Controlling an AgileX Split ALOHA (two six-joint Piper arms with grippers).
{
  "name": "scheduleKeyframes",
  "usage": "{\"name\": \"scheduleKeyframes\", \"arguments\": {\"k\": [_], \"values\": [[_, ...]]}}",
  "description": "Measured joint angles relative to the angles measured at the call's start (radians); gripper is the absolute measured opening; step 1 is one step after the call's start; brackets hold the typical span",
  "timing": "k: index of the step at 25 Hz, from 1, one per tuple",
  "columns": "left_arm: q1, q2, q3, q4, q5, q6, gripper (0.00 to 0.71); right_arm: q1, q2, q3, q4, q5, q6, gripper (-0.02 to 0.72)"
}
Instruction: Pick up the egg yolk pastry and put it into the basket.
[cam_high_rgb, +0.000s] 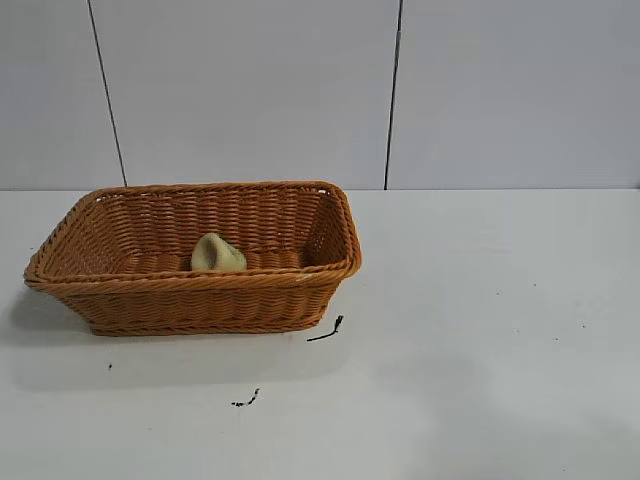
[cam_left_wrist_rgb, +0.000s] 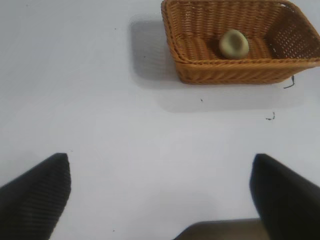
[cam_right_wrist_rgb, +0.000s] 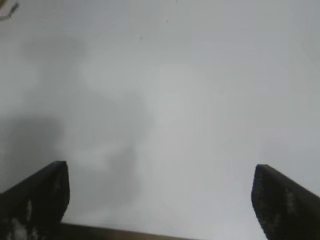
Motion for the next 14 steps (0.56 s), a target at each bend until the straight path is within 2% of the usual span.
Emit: {"name": "scheduleKeyframes", "arguments": {"k": [6, 14], "values": [[0.0, 0.0, 0.0, 0.0, 0.0, 0.0, 0.695, 0.0, -0.253, 0.002, 0.0, 0.0, 0.003, 0.689], [0.0, 0.0, 0.0, 0.0, 0.0, 0.0, 0.695, 0.0, -0.278, 0.006, 0.0, 0.002, 0.003, 0.689]]}}
